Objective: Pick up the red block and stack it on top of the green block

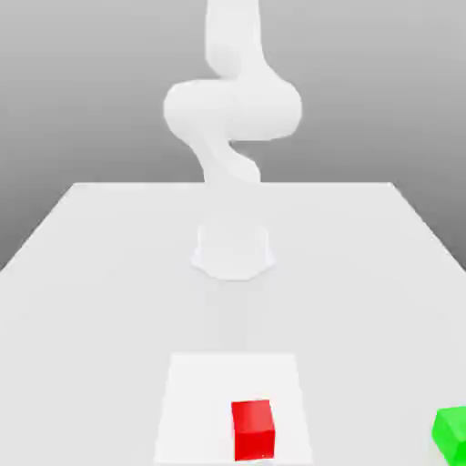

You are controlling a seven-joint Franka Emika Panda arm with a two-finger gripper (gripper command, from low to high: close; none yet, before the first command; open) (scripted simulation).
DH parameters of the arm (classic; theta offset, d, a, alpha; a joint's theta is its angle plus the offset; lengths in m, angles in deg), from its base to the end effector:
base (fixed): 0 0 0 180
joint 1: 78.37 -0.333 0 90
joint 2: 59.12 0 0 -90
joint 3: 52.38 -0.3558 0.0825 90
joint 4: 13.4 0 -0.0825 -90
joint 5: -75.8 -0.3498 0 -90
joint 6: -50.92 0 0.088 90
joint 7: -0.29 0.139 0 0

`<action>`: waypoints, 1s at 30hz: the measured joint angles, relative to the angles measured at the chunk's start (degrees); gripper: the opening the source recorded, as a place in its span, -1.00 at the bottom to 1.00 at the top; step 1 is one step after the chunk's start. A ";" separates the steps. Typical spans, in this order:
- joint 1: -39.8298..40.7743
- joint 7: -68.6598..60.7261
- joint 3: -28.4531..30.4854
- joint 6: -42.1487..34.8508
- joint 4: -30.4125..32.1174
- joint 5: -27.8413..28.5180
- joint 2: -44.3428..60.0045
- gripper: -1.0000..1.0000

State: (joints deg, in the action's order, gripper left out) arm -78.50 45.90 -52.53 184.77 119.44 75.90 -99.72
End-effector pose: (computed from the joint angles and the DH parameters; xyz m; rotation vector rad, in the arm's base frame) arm 0.3419 0.0020 0.6801 -2.4969 1.0416 -0.9486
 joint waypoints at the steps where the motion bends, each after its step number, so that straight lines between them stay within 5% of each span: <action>1: -0.02 -0.12 -0.09 0.89 0.46 0.01 2.26 0.00; 29: -1.67 -2.16 -0.87 28.01 9.02 0.99 60.58 0.00; 30: -1.73 -2.12 -0.79 29.07 8.83 1.04 61.84 -1.00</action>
State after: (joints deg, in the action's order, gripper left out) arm -80.23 43.78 -53.32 213.84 128.27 76.94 -37.88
